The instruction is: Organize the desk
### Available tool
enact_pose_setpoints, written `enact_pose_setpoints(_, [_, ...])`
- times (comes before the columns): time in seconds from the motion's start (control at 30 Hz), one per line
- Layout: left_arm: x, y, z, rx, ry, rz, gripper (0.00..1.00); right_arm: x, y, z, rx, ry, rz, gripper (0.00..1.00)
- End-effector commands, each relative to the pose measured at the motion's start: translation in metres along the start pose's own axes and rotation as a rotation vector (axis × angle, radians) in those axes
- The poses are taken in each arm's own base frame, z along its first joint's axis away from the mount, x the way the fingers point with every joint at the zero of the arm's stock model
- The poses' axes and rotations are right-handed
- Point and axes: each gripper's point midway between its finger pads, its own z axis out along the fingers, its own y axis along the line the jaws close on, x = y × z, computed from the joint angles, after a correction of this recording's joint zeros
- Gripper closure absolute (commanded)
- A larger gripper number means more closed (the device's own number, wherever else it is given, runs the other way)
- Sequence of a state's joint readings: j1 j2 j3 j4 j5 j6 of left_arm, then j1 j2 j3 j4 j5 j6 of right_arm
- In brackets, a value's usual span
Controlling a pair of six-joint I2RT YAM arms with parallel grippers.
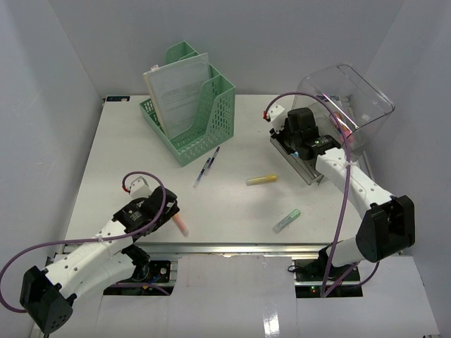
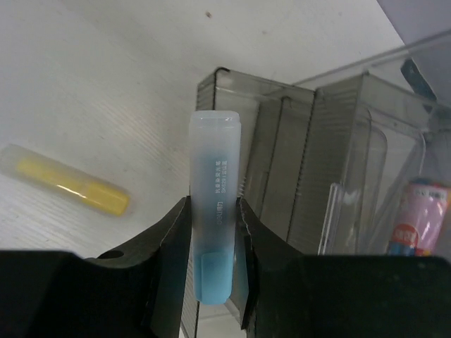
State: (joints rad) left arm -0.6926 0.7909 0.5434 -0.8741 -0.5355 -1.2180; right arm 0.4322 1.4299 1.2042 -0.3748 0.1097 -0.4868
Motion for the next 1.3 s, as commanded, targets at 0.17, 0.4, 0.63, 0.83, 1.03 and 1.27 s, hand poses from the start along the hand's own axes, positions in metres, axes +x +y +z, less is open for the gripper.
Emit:
enact_pose_setpoints(0.17, [0.001,-0.005,0.002,0.005,0.011,-0.002,0.17,0.035,-0.047,0.015,0.227,0.091,0.117,0.78])
enact_pose_setpoints(0.4, [0.008,-0.005,0.005,-0.008,0.038,0.02,0.17,0.008,-0.025,-0.002,0.062,-0.013,0.147,0.33])
enact_pose_setpoints(0.63, [0.021,-0.002,0.011,-0.054,0.098,0.057,0.17,-0.021,0.046,-0.047,-0.394,-0.231,0.032,0.19])
enact_pose_setpoints(0.83, [0.03,-0.008,0.014,-0.044,0.143,0.084,0.21,-0.006,0.088,-0.065,-0.613,-0.342,-0.006,0.18])
enact_pose_setpoints(1.03, [0.043,-0.019,0.028,-0.064,0.196,0.128,0.28,-0.005,0.088,-0.072,-0.628,-0.37,0.001,0.18])
enact_pose_setpoints(1.27, [0.052,-0.031,0.041,-0.075,0.23,0.143,0.37,-0.001,0.095,-0.079,-0.651,-0.392,-0.005,0.18])
